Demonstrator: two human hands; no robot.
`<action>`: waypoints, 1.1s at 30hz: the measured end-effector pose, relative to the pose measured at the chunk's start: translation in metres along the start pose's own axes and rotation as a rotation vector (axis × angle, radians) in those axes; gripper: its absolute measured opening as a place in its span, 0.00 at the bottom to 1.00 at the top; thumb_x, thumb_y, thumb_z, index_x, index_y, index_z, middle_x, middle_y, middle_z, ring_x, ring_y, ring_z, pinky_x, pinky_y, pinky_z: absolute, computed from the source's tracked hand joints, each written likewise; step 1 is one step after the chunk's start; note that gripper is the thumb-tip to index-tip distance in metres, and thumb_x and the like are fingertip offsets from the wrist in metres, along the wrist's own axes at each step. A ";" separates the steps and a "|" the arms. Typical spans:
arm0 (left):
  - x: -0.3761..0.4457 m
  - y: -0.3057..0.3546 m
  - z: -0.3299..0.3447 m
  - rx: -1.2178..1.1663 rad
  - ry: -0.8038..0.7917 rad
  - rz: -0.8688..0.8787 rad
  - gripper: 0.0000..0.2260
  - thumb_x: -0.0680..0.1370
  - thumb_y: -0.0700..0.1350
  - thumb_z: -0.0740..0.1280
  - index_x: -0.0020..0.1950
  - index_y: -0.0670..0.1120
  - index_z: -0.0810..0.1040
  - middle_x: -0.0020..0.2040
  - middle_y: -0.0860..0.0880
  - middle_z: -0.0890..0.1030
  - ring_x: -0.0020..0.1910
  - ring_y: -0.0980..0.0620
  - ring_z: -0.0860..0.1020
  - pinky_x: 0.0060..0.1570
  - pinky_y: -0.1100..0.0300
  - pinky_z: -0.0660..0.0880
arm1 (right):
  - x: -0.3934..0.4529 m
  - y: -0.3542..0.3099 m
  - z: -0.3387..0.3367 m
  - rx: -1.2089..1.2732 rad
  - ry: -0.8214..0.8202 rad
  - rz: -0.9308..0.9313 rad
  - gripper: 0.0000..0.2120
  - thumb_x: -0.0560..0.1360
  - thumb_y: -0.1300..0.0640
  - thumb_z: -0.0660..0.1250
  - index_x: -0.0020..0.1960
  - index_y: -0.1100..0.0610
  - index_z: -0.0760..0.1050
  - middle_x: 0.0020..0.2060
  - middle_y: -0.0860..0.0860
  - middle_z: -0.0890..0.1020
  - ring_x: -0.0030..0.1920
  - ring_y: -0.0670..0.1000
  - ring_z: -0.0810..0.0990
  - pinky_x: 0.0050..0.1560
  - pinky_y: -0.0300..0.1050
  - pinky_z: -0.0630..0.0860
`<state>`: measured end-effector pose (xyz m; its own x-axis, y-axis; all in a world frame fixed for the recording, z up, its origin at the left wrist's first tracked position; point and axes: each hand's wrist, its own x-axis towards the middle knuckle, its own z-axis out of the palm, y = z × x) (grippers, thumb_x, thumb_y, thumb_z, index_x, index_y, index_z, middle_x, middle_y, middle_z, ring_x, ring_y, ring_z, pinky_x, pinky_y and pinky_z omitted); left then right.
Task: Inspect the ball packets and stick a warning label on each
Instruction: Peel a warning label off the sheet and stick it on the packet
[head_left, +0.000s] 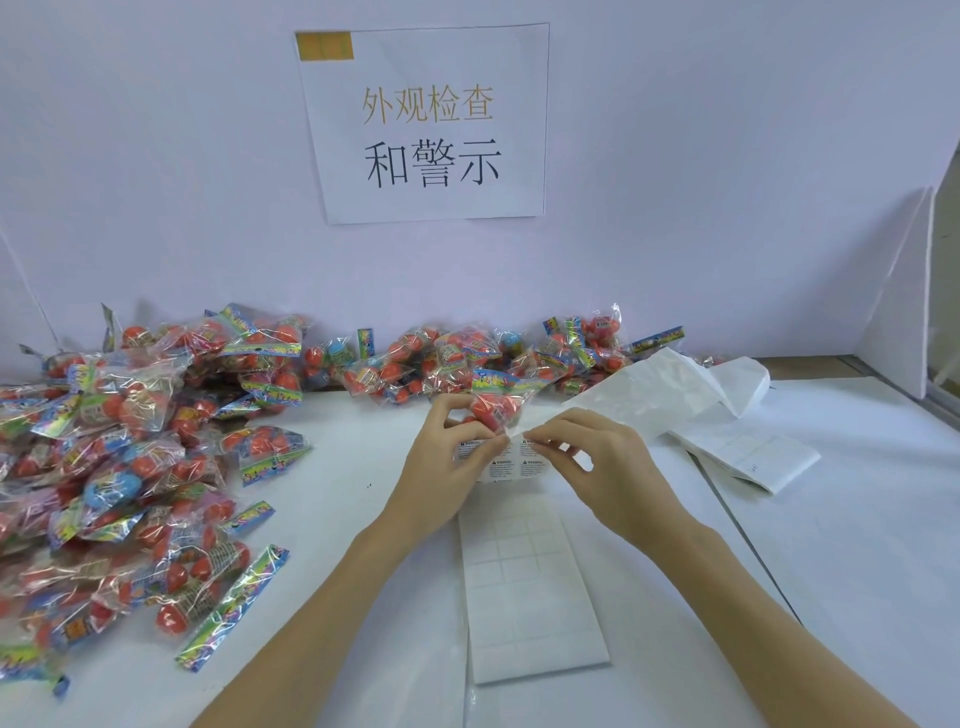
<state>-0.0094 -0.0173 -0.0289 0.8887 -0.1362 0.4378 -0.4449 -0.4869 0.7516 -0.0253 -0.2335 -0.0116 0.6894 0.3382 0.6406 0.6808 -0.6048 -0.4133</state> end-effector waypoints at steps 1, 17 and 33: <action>0.001 0.000 0.000 -0.001 0.008 -0.006 0.07 0.81 0.47 0.72 0.47 0.46 0.86 0.62 0.56 0.72 0.62 0.71 0.70 0.59 0.79 0.62 | 0.000 0.000 0.000 -0.014 0.007 -0.028 0.08 0.78 0.64 0.74 0.57 0.57 0.86 0.47 0.50 0.84 0.43 0.49 0.81 0.48 0.44 0.81; 0.008 0.007 -0.019 -0.238 0.213 -0.133 0.12 0.87 0.46 0.61 0.55 0.55 0.84 0.57 0.47 0.75 0.54 0.49 0.80 0.57 0.53 0.81 | 0.011 -0.020 -0.007 0.478 0.196 0.255 0.11 0.80 0.65 0.71 0.54 0.49 0.79 0.51 0.43 0.84 0.56 0.49 0.83 0.53 0.38 0.79; -0.001 0.036 -0.009 -0.453 0.042 -0.080 0.12 0.79 0.40 0.75 0.53 0.44 0.72 0.44 0.55 0.81 0.46 0.51 0.83 0.49 0.62 0.79 | 0.012 -0.022 -0.002 0.991 0.360 0.704 0.23 0.78 0.62 0.75 0.67 0.53 0.67 0.47 0.51 0.88 0.48 0.50 0.87 0.47 0.39 0.82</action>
<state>-0.0274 -0.0268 0.0026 0.9212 -0.0740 0.3819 -0.3867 -0.0672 0.9198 -0.0326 -0.2177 0.0072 0.9763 -0.1444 0.1611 0.1961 0.2761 -0.9409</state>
